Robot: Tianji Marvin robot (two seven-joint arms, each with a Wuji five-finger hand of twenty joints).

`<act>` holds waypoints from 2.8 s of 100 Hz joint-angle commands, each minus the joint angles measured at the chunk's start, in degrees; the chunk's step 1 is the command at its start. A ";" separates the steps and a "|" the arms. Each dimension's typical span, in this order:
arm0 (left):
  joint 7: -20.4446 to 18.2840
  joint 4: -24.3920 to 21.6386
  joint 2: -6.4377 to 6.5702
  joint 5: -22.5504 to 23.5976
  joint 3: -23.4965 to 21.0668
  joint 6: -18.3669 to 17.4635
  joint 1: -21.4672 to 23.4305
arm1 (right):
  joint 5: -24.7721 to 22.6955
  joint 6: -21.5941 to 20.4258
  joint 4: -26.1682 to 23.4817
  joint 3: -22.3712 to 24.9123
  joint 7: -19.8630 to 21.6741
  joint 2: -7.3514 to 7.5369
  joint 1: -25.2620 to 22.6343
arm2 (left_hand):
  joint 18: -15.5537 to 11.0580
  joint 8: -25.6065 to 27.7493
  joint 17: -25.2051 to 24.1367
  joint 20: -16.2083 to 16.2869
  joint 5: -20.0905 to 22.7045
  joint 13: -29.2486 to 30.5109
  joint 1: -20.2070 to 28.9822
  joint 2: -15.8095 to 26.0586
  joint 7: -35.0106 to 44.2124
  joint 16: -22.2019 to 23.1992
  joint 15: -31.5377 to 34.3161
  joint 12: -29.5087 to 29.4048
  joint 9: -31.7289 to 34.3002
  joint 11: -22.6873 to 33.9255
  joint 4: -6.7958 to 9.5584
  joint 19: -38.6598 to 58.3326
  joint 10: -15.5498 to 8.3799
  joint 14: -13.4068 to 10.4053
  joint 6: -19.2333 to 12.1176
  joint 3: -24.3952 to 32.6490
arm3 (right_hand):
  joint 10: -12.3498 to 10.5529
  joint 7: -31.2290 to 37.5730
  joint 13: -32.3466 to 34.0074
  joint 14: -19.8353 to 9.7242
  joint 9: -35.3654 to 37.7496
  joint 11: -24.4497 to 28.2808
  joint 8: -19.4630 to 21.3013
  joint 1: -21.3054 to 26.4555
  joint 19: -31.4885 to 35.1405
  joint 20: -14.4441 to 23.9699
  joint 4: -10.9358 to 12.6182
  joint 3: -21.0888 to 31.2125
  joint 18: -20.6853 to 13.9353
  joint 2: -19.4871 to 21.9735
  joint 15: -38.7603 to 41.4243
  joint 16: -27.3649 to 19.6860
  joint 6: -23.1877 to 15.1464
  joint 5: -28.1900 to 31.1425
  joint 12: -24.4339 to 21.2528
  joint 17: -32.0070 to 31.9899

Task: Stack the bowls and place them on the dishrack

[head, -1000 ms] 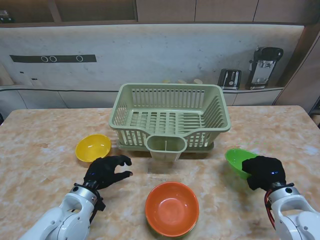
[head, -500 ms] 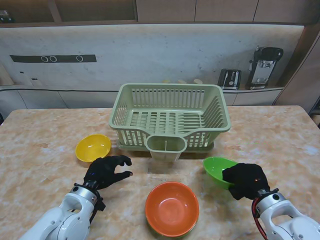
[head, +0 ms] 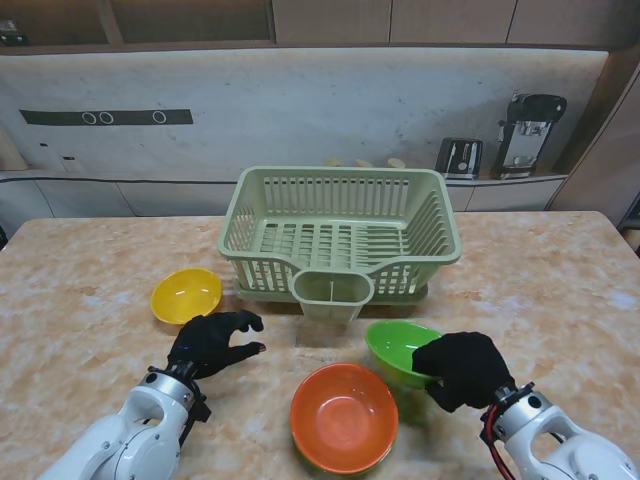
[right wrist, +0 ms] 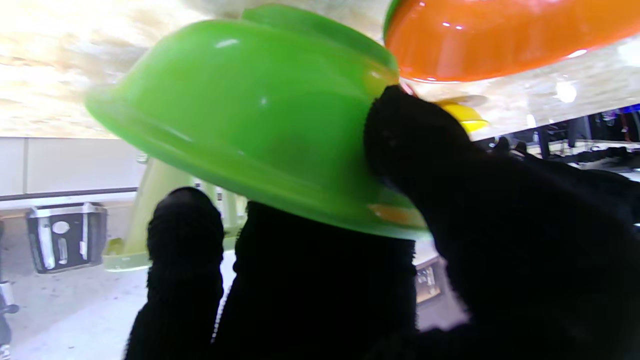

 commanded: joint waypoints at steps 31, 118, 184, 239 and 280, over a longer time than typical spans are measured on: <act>-0.68 -0.36 -0.15 0.09 -0.02 -0.11 0.37 | 0.58 -6.79 -0.99 -3.82 -0.51 -0.07 1.63 | -0.39 0.77 0.02 0.68 1.31 0.86 1.96 -1.04 0.70 0.77 0.46 1.16 0.99 0.41 0.02 1.17 -0.73 -0.30 -1.04 -0.61 | -8.54 8.42 4.91 -5.05 2.14 -2.63 3.31 10.77 -0.40 -1.47 2.95 19.73 -1.18 7.94 3.67 4.93 -16.98 12.79 -1.65 0.74; -0.78 -0.50 -0.19 -0.25 -0.22 0.18 0.49 | 6.59 -13.44 2.11 -9.57 7.12 0.93 5.98 | -0.38 0.79 -0.02 0.70 1.38 0.84 1.94 -0.93 0.67 0.77 0.46 1.13 0.91 0.34 -0.01 1.17 -0.70 -0.35 -1.04 -0.64 | -8.70 4.51 1.72 -4.44 -0.10 -5.68 -0.36 8.07 -4.87 -4.05 -1.44 19.74 -2.36 4.70 -0.40 3.74 -15.66 9.29 -4.21 -0.81; -0.54 -0.42 -0.22 -0.27 -0.30 -0.04 0.58 | 7.39 -13.54 1.73 -9.42 14.85 1.99 6.36 | -0.41 0.80 -0.03 0.73 1.39 0.80 1.83 -0.80 0.68 0.78 0.47 1.16 0.99 0.37 -0.03 1.19 -0.70 -0.25 -1.10 -0.70 | -7.63 1.15 -5.63 -2.99 -6.94 -13.82 -8.90 -2.71 -17.05 8.33 0.52 13.58 -4.66 8.28 -10.48 3.26 -16.46 -1.08 -2.87 -5.25; -0.54 -0.42 -0.22 -0.27 -0.29 -0.04 0.57 | 5.66 -13.18 -1.21 -6.99 20.09 2.59 4.79 | -0.36 0.81 -0.06 0.75 1.38 0.83 1.80 -0.81 0.73 0.80 0.50 1.18 1.01 0.37 -0.04 1.21 -0.76 -0.27 -1.19 -0.72 | -5.25 -2.04 -16.01 -0.27 -19.04 -21.69 -15.67 -18.75 -28.77 6.22 4.17 -1.82 2.09 14.85 -33.10 -7.23 -14.84 -18.46 -16.99 -18.94; -0.55 -0.41 -0.22 -0.33 -0.30 -0.05 0.57 | 5.42 -12.58 -1.64 -5.91 20.65 2.56 4.09 | -0.33 0.82 -0.07 0.76 1.41 0.77 1.82 -0.83 0.79 0.79 0.49 1.19 1.02 0.39 -0.04 1.21 -0.73 -0.25 -1.10 -0.70 | -4.60 -11.01 -18.81 1.45 -21.55 -23.84 -10.25 -27.60 -30.81 5.03 10.12 -17.83 3.38 26.94 -36.83 -8.84 -10.81 -18.32 -19.13 -22.06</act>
